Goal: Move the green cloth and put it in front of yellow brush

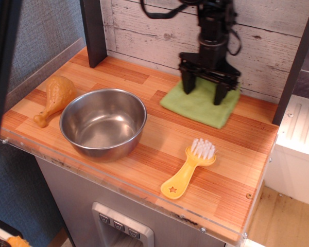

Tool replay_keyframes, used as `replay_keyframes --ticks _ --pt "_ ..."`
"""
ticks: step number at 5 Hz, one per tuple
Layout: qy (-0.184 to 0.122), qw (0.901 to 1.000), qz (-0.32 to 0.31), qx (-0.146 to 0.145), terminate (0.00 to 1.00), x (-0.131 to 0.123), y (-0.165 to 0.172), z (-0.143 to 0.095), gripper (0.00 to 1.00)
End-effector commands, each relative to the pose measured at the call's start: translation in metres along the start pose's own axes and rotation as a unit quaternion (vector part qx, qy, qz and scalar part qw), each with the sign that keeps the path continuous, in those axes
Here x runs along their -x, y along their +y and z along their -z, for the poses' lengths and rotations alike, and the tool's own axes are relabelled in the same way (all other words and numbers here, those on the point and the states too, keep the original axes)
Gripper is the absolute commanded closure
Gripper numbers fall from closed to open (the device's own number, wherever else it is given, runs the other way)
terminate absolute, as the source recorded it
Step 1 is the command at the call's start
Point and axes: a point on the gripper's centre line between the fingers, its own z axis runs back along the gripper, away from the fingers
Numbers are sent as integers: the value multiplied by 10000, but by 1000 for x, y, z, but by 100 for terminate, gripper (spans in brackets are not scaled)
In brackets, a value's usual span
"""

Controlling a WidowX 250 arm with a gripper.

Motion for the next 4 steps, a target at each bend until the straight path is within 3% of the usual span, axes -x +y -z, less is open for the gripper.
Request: replay_keyframes --ticks 1,2,3,4 --pt "-123 9999 -67 -32 0 -12 -54 -16 0" --pt "-286 9994 -170 -49 0 -12 -70 -32 0" --pt "-469 9982 -380 74 0 -18 -61 -50 0" --pt "-715 9969 -182 266 0 -29 -51 -82 0"
